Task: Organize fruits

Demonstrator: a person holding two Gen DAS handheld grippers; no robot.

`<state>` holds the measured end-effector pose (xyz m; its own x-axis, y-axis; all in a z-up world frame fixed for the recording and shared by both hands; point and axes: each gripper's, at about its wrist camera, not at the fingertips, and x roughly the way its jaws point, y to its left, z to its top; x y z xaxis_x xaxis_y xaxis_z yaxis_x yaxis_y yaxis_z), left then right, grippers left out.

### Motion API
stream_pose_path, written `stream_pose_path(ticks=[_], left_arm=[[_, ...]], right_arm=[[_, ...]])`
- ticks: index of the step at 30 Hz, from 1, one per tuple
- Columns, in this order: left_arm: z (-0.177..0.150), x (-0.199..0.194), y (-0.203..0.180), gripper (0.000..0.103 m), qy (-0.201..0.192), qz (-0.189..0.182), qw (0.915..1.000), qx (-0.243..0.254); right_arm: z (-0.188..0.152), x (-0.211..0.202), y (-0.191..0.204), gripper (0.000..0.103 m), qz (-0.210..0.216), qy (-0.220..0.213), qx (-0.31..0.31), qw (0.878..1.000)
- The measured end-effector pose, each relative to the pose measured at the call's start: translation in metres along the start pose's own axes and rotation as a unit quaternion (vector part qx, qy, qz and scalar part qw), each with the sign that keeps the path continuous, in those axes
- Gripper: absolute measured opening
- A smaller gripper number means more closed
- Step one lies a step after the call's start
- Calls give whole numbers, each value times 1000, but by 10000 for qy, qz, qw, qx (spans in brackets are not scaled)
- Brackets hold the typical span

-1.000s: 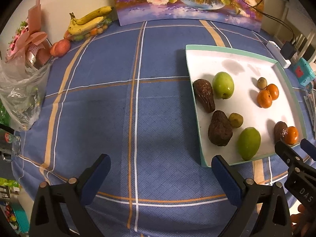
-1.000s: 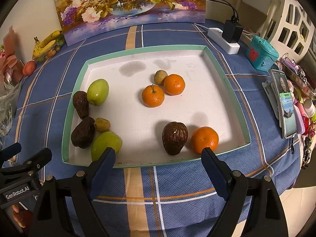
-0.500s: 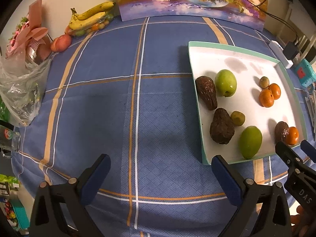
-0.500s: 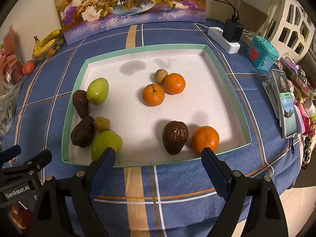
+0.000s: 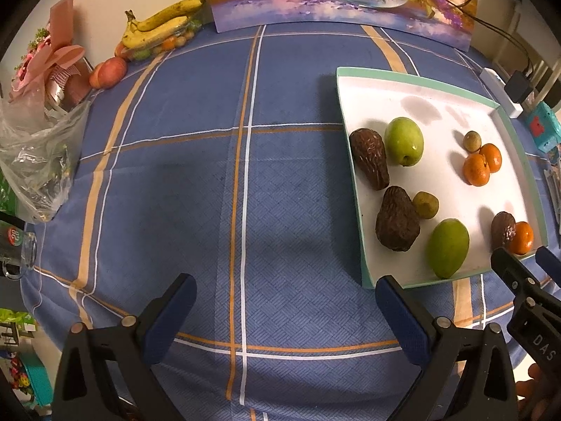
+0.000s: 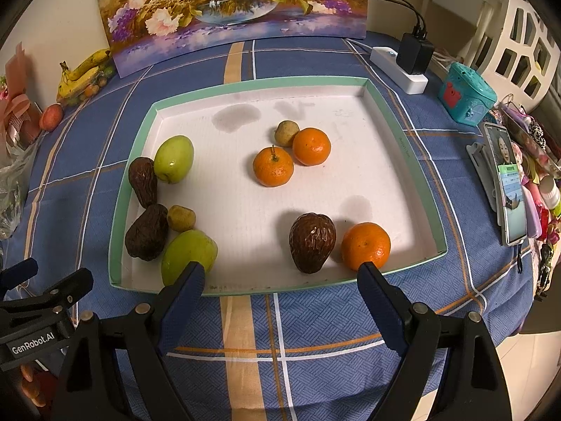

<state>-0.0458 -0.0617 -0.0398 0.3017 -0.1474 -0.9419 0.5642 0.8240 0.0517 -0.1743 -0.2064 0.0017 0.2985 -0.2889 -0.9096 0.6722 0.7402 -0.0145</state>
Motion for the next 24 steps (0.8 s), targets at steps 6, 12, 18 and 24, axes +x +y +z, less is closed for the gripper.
stream_pose_path(ticks=[6,12,18,24], left_arm=[[-1,2,0,103,33,19,10000,2],[-1,2,0,103,41,32,10000,6],[-3,3,0,103,61,57,10000,15],[-4,5,1,103,94,70,9999,22]], right_arm=[[0,1,0,89,-1,4,-7,10000],[-1,2,0,89,-2,17,-15,10000],[-1,2,0,89,-4,32,-17,10000],[0,3,1,89,-5,42,-23,10000]])
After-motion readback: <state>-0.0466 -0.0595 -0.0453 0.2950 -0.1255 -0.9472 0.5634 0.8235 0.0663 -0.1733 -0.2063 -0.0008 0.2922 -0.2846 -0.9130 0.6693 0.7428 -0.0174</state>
